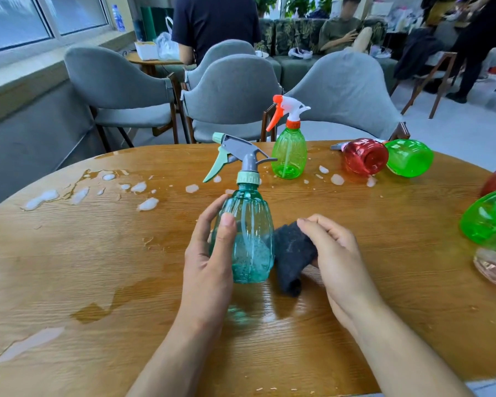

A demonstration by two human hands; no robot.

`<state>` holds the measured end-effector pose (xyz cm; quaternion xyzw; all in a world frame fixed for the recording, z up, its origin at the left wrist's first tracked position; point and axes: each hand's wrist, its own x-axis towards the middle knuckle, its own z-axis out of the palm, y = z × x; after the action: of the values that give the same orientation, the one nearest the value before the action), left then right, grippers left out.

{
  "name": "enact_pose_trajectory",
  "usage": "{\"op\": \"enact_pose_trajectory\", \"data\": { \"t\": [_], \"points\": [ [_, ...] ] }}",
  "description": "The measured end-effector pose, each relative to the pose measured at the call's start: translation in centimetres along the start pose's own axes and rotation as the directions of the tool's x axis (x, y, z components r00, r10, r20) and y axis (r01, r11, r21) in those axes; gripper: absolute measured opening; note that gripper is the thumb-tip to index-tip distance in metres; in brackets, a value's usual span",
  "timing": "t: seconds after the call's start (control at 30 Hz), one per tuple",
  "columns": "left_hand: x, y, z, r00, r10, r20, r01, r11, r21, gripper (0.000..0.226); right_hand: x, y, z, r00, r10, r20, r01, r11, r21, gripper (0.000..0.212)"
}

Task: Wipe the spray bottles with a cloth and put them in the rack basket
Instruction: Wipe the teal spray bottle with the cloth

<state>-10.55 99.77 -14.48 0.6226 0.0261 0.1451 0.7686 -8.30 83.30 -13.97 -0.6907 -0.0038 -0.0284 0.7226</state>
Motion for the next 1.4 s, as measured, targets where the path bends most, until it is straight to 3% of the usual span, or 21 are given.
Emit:
{"op": "enact_pose_trajectory", "data": {
  "t": [0.3,0.47,0.53,0.7,0.8,0.9,0.97,1.03,1.13,1.2,1.3,1.4],
  "points": [
    [0.0,0.2,0.0,1.0,0.016,-0.002,-0.016,1.0,0.019,0.043,0.2,-0.3,-0.8,0.996,0.087,0.008,-0.087,0.983,0.16,0.025],
    [0.1,0.4,-0.2,1.0,0.004,-0.016,-0.003,1.0,0.014,0.042,0.4,0.0,-0.6,0.995,0.066,0.076,-0.075,0.988,0.132,0.064],
    [0.2,0.4,-0.3,1.0,0.006,-0.021,-0.005,1.0,0.02,0.039,0.4,0.1,-0.6,0.994,0.058,0.093,-0.066,0.995,0.08,0.069],
    [0.3,0.3,-0.5,1.0,0.016,-0.019,-0.016,1.0,-0.005,0.035,0.3,0.6,-0.6,0.995,0.096,0.03,-0.091,0.986,-0.143,0.046],
    [0.3,0.3,-0.6,1.0,0.018,-0.025,-0.018,1.0,0.004,0.034,0.2,0.5,-0.6,0.998,0.066,0.008,-0.063,0.979,-0.194,0.033],
    [0.4,0.3,-0.7,0.999,0.016,-0.035,-0.016,1.0,0.013,0.031,0.0,0.3,-0.5,0.998,0.058,0.006,-0.055,0.976,-0.211,0.033],
    [0.4,0.4,-0.7,0.999,0.019,-0.039,-0.019,1.0,0.018,0.035,0.0,0.4,-0.4,0.999,0.021,-0.029,-0.028,0.962,-0.27,0.037],
    [0.4,0.6,-0.7,0.999,0.017,-0.04,-0.018,1.0,-0.012,0.035,0.0,0.2,-0.3,0.991,-0.12,-0.064,0.089,0.928,-0.361,0.043],
    [0.4,0.8,-0.8,0.999,0.0,-0.048,-0.003,0.997,-0.073,0.039,-0.1,-0.9,-0.4,0.895,-0.445,-0.038,0.388,0.816,-0.427,0.044],
    [0.4,1.0,-0.9,0.998,0.002,-0.059,-0.006,0.997,-0.077,0.039,0.0,-1.8,-0.6,0.84,-0.542,-0.016,0.502,0.789,-0.354,0.048],
    [0.4,0.9,-1.0,0.997,0.001,-0.071,-0.005,0.998,-0.069,0.035,0.7,-1.7,-1.0,0.867,-0.495,-0.055,0.463,0.842,-0.277,0.057],
    [0.2,0.9,-0.9,0.999,0.012,-0.052,-0.014,0.999,-0.036,0.037,1.5,-1.0,-1.7,0.927,-0.342,-0.153,0.279,0.903,-0.325,0.029]
  ]
}}
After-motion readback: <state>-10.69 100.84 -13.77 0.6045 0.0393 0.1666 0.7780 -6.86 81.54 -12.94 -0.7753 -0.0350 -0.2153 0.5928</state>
